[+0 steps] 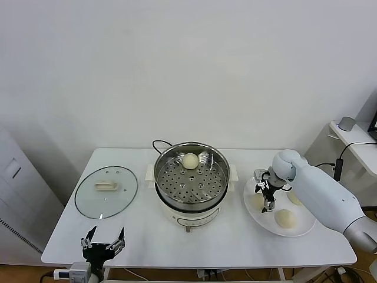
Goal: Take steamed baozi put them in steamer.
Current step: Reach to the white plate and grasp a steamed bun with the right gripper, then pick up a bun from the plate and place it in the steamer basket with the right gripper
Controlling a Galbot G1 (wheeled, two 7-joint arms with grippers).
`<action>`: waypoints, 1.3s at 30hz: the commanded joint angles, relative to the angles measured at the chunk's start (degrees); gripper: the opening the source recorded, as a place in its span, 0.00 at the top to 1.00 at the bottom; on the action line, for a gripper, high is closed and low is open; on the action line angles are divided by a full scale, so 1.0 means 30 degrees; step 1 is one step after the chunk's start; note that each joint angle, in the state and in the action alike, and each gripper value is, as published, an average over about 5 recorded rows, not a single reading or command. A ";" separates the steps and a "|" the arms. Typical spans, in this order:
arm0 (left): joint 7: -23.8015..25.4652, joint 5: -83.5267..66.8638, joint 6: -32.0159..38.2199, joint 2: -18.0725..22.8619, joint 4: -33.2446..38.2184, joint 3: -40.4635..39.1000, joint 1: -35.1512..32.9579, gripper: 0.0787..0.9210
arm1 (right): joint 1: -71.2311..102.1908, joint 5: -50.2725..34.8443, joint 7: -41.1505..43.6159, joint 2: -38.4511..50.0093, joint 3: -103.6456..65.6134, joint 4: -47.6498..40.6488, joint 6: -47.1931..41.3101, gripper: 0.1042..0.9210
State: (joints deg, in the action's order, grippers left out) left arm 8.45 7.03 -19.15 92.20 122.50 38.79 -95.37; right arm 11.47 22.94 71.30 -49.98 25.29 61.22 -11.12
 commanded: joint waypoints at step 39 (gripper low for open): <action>-0.0740 0.1218 -0.0253 -0.0157 0.0792 -0.0656 0.0373 0.12 | -1.8725 -1.6693 -0.0123 -0.4138 1.6521 0.4542 -0.9649 0.52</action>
State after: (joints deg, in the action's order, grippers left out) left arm 6.78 10.27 -20.14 91.95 124.58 36.98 -94.10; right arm -37.52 -16.56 73.01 -50.81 66.23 75.07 -33.07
